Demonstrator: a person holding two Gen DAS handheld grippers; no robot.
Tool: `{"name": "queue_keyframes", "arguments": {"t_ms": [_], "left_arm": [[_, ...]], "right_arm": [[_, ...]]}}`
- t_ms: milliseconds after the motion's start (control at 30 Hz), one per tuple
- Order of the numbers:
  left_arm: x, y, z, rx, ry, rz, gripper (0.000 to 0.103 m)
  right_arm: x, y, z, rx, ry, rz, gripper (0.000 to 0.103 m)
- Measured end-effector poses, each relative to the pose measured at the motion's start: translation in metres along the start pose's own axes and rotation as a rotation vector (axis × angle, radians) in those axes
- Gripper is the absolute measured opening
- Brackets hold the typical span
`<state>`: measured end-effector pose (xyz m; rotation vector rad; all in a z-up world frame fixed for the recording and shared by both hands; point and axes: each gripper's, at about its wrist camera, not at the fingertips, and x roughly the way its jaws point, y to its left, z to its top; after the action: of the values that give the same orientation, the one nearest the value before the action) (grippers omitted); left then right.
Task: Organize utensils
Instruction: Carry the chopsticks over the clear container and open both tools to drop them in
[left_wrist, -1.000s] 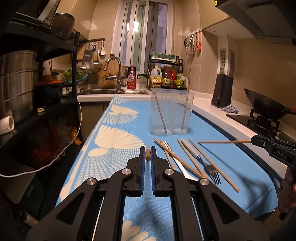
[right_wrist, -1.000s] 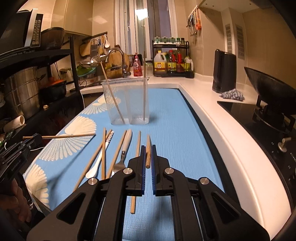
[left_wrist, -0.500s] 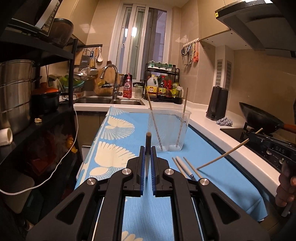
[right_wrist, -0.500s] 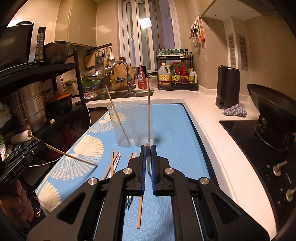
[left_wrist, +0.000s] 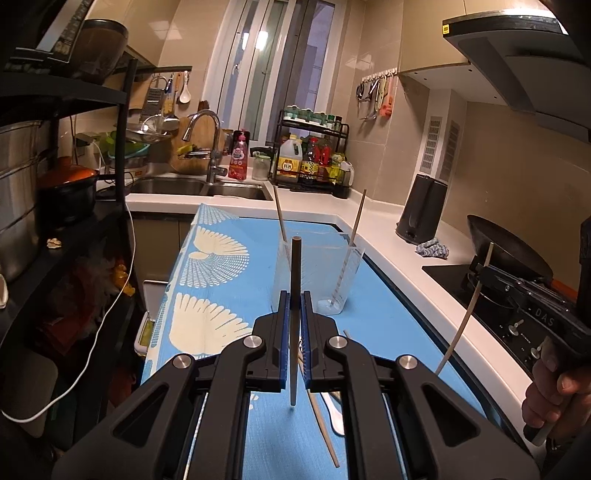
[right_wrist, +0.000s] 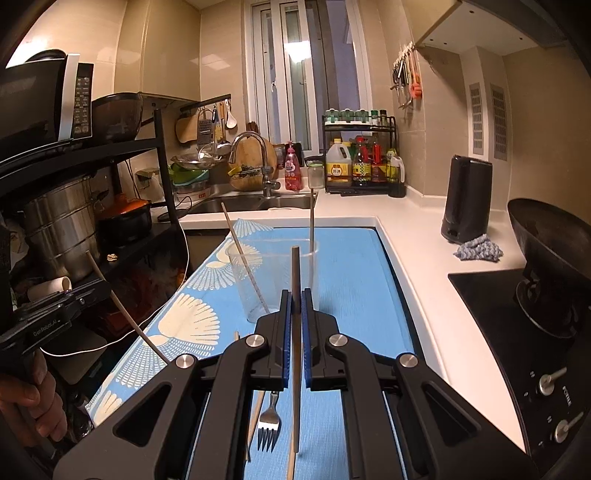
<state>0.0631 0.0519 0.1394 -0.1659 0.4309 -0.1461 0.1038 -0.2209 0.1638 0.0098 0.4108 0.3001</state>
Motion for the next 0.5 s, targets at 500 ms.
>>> {"name": "queue_keyframes", "arguments": {"t_ms": [500], "left_arm": [[0.032,-0.013,0.035,0.043,0.134,0.031,0.006]], "right_arm": [[0.02,0.005,0.036,-0.002,-0.042,0.023,0.005]]}}
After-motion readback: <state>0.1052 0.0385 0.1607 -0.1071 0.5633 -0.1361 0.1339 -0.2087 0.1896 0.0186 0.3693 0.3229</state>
